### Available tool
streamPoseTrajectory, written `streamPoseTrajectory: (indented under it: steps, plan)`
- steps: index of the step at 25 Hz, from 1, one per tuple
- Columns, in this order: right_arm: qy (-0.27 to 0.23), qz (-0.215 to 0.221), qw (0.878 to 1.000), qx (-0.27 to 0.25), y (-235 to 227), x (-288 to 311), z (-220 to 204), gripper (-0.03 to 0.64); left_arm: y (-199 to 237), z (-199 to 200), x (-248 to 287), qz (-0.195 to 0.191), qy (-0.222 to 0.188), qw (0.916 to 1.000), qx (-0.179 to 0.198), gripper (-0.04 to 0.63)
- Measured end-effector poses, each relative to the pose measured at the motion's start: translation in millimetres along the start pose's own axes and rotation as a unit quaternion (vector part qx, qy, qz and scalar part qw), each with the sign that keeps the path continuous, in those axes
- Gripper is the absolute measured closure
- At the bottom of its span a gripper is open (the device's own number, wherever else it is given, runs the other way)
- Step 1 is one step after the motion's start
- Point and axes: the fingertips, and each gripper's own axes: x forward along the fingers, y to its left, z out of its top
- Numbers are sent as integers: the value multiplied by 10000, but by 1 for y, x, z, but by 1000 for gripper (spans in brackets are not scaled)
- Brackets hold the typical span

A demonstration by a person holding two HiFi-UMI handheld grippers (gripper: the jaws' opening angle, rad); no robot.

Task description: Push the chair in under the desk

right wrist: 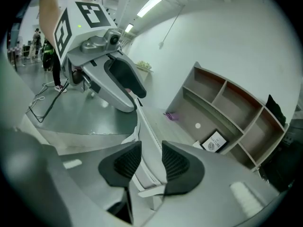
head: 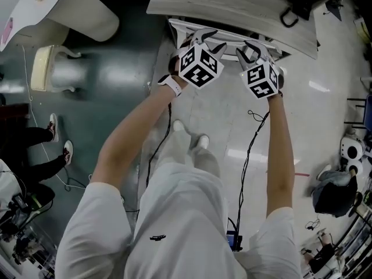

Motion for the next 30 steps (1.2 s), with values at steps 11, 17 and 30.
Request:
streamPoseTrajectory:
  steps: [11,17,30]
  plan:
    - [-859,-373,9939,584,33,-122,36,508,-33,20,-121,698,-644,9884,-1181,517]
    - [-1163,-773,9857,945,53,-186,47,597,-57,35,-186,1110,-984,9807,-1274,543]
    - [-1597,-1576,9637,1445,81,-292,67,597,-119,42,-278,1417,-1313,9697,-1492,575]
